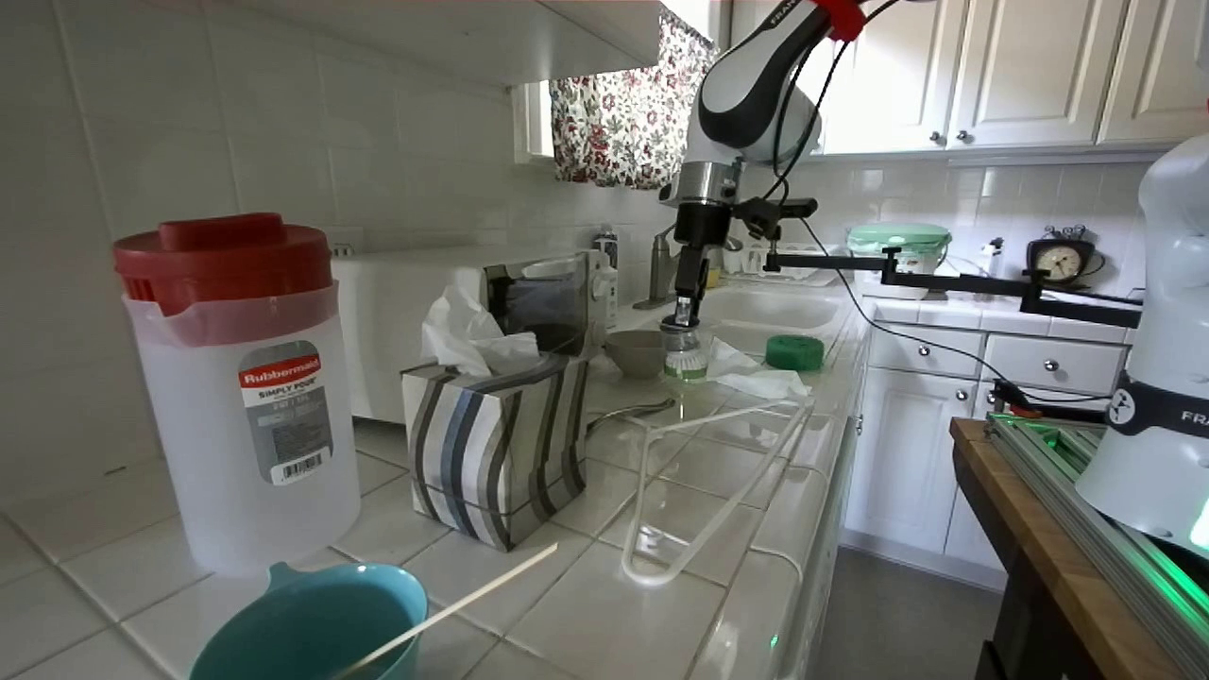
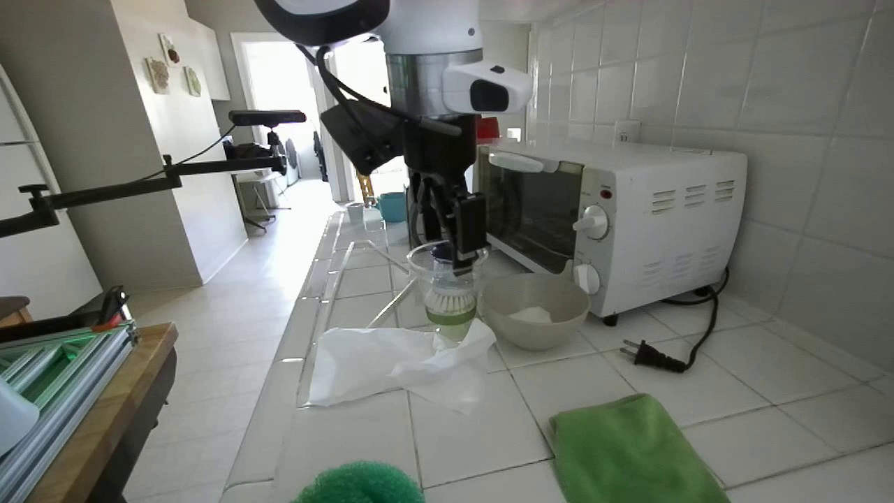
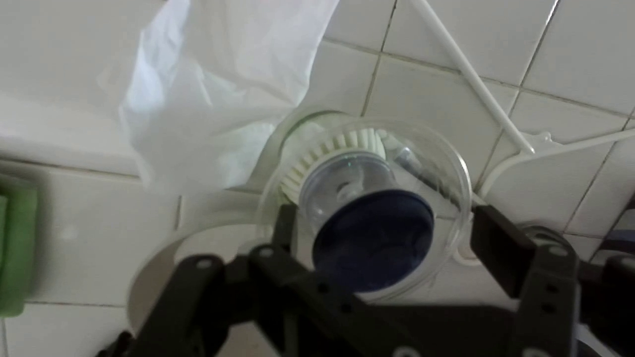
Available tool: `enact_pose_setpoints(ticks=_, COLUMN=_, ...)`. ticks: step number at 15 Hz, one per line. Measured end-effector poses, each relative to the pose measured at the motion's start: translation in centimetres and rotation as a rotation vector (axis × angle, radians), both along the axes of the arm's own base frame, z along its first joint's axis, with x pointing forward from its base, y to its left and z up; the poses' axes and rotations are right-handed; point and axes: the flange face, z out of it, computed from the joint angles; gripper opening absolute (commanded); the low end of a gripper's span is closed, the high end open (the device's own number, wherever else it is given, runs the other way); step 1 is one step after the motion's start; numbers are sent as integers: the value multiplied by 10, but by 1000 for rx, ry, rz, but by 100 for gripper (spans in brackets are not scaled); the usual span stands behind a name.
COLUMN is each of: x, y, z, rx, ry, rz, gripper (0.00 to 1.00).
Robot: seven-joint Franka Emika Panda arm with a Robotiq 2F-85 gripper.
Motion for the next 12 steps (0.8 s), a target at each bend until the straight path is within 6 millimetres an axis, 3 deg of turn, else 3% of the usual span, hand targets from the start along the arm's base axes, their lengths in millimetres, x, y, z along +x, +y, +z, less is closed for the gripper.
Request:
enact_pose_setpoints(ticks=4, x=1, y=-1, z=1, rx=0, ry=-2, rz=-2, gripper=99)
enact_pose_setpoints(ticks=7, x=1, y=-3, z=2, rx=-1, ry=-6, rz=-5, gripper=93)
enact_pose_setpoints(ticks=8, x=1, y=-4, z=3, rx=-1, ry=-6, rz=-6, gripper=85)
enact_pose_setpoints(ticks=10, x=2, y=-5, z=3, rx=-1, ry=-8, rz=-9, gripper=85)
enact_pose_setpoints(ticks=11, x=2, y=-5, z=4, rx=-2, ry=-8, rz=-9, gripper=79)
enact_pose_setpoints(ticks=12, x=2, y=-6, z=4, rx=-2, ry=-9, rz=-10, gripper=82)
